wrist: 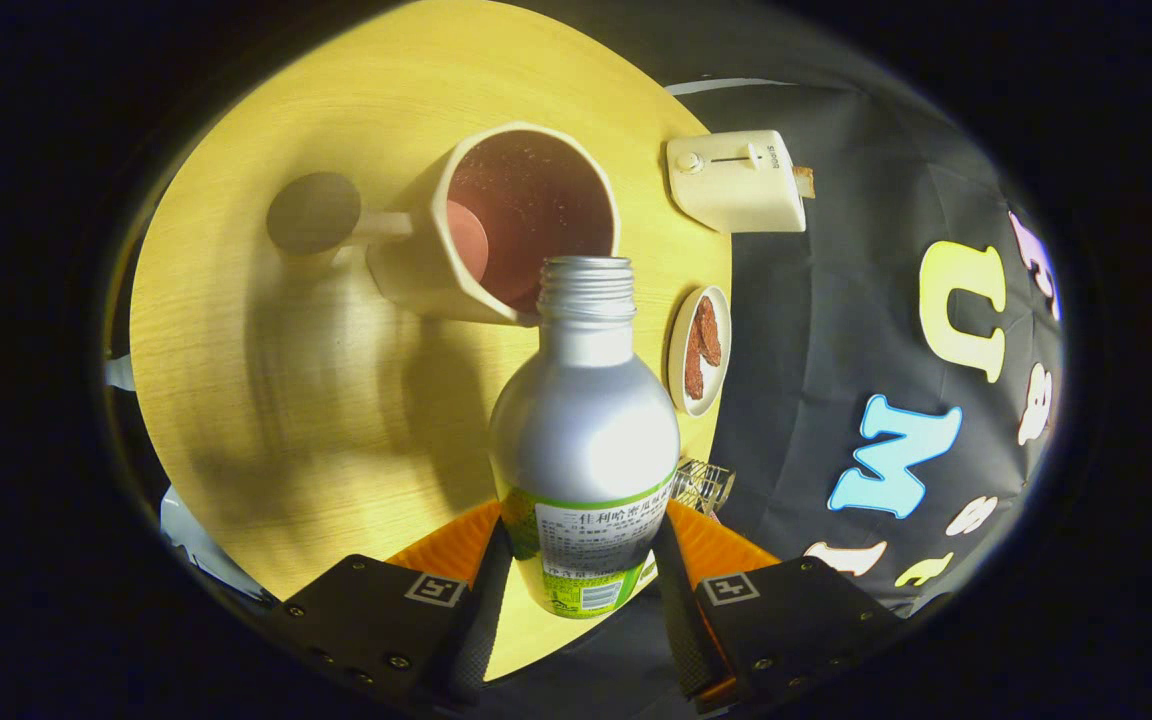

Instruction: Take the bottle from table, then pour the juice into the cup, finally place the bottle on the coaster

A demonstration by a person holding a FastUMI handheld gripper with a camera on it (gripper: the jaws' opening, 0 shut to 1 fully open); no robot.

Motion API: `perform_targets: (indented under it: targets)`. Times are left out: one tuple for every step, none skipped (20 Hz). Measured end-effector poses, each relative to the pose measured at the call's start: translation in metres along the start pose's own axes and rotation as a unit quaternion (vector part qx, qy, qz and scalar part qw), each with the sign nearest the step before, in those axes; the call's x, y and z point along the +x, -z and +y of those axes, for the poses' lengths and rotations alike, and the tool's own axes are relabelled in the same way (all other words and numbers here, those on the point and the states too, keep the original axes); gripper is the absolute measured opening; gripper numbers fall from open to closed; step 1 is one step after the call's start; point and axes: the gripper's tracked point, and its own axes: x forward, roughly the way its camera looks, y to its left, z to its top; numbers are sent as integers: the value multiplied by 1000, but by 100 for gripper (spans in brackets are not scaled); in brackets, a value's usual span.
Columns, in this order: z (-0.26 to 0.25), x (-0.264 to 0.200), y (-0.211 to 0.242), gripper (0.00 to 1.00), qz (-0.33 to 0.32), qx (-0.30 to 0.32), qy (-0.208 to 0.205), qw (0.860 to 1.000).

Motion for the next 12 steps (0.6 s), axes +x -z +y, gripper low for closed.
perform_targets:
  targets:
    - [-1, 1, -1, 70, 0, -5, 0, 1000]
    - [-3, 1, -2, 70, 0, -13, 0, 1000]
    - [-4, 2, -1, 70, 2, -21, 2, 1000]
    - [-7, 2, -1, 71, 1, -30, 4, 1000]
    - [-9, 4, -1, 71, 2, -39, 7, 999]
    - [-12, 4, 0, 71, 3, -46, 9, 999]
    - [-12, 4, 2, 70, 4, -51, 10, 999]
    - [-14, 4, 2, 71, 5, -54, 11, 998]
    - [-13, 6, 1, 71, 7, -57, 12, 998]
    - [-13, 7, 1, 71, 8, -61, 11, 998]
    - [-14, 8, 0, 70, 9, -65, 11, 998]
    - [-15, 7, 1, 71, 10, -70, 12, 997]
